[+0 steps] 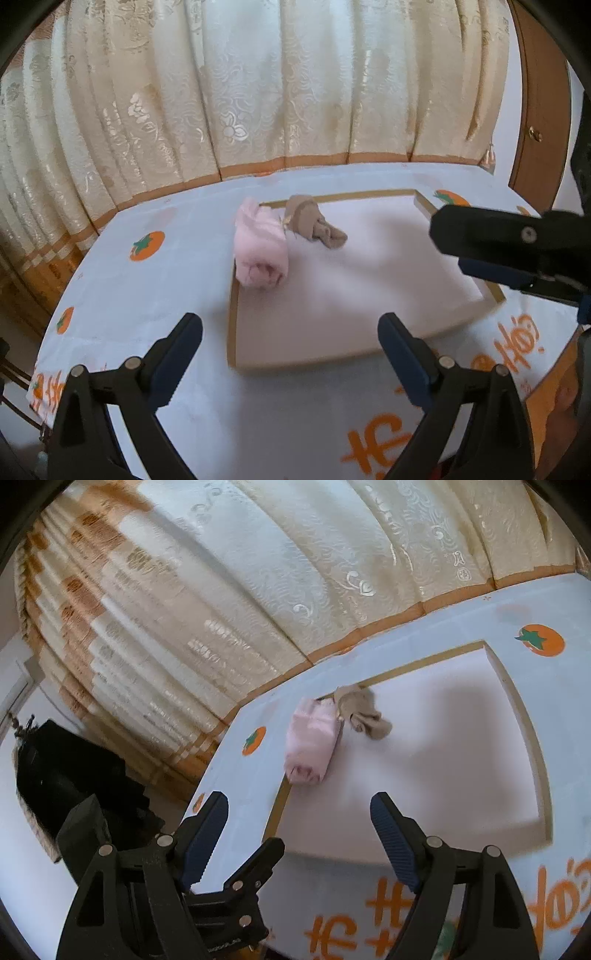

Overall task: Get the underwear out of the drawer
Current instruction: 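Withdraw both tools from the tray back toward the open drawer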

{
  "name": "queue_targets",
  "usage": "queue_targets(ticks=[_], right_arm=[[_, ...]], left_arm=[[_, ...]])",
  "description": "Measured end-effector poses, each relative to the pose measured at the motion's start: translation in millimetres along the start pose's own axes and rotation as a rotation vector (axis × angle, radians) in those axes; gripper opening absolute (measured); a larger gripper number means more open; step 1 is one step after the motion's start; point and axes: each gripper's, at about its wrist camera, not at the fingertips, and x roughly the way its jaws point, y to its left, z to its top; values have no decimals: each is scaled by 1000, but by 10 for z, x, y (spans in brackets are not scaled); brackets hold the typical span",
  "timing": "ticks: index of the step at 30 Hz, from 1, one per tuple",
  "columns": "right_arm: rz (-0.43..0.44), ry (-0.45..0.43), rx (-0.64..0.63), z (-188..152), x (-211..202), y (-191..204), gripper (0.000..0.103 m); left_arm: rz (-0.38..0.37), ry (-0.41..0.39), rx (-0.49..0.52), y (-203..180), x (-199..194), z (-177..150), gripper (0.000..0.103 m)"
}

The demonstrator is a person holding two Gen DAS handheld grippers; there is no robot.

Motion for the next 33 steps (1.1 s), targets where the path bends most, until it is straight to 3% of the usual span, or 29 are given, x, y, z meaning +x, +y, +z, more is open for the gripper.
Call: queue_targets(ticks=[12, 33], right_arm=[[0, 27, -29, -601, -387, 38, 82], [-66, 54, -108, -1488, -802, -228, 81]], left_arm=[[16, -12, 39, -129, -368, -532, 99], [-14, 76, 49, -73, -521, -1338, 100]])
